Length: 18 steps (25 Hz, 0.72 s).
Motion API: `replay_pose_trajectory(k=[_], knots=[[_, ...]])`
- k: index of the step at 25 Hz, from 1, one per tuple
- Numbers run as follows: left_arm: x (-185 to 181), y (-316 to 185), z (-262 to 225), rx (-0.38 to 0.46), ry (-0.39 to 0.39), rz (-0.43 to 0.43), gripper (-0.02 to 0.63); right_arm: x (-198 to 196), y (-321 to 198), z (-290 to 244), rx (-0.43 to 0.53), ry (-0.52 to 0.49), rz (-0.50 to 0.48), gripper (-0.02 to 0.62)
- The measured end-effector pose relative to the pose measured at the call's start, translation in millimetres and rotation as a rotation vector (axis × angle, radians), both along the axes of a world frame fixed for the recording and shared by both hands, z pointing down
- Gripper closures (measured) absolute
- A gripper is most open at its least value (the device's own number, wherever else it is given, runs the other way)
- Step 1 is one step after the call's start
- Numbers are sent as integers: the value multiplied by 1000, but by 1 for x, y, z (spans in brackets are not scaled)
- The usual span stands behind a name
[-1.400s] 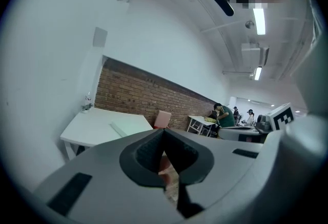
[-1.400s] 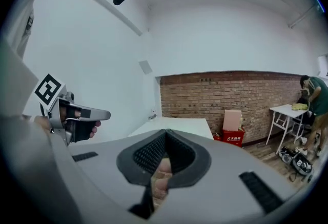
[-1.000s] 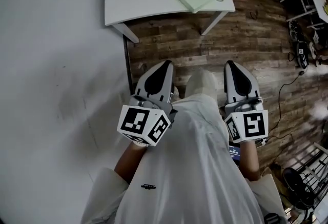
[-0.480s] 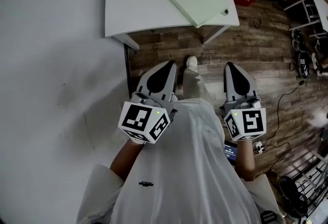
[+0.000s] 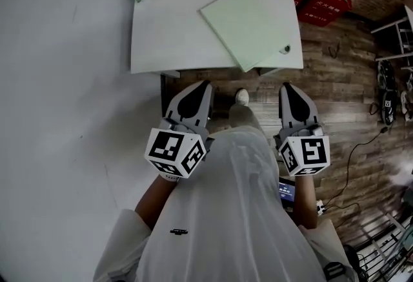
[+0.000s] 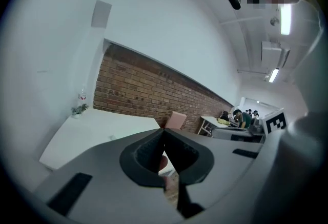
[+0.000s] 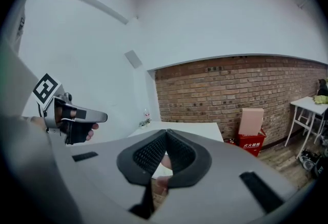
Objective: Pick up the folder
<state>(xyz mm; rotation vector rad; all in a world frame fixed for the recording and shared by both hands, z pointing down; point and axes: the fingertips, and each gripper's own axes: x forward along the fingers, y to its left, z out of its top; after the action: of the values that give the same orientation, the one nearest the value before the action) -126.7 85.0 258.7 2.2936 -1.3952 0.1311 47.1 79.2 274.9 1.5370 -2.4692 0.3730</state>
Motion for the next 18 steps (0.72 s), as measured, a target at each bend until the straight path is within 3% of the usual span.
replay_pose_trajectory(k=[9, 18], knots=[[34, -94, 17, -72, -59, -71, 597, 34, -119, 7, -3, -22, -72, 589], [41, -129, 29, -95, -60, -116, 597, 33, -169, 14, -23, -18, -131, 589]])
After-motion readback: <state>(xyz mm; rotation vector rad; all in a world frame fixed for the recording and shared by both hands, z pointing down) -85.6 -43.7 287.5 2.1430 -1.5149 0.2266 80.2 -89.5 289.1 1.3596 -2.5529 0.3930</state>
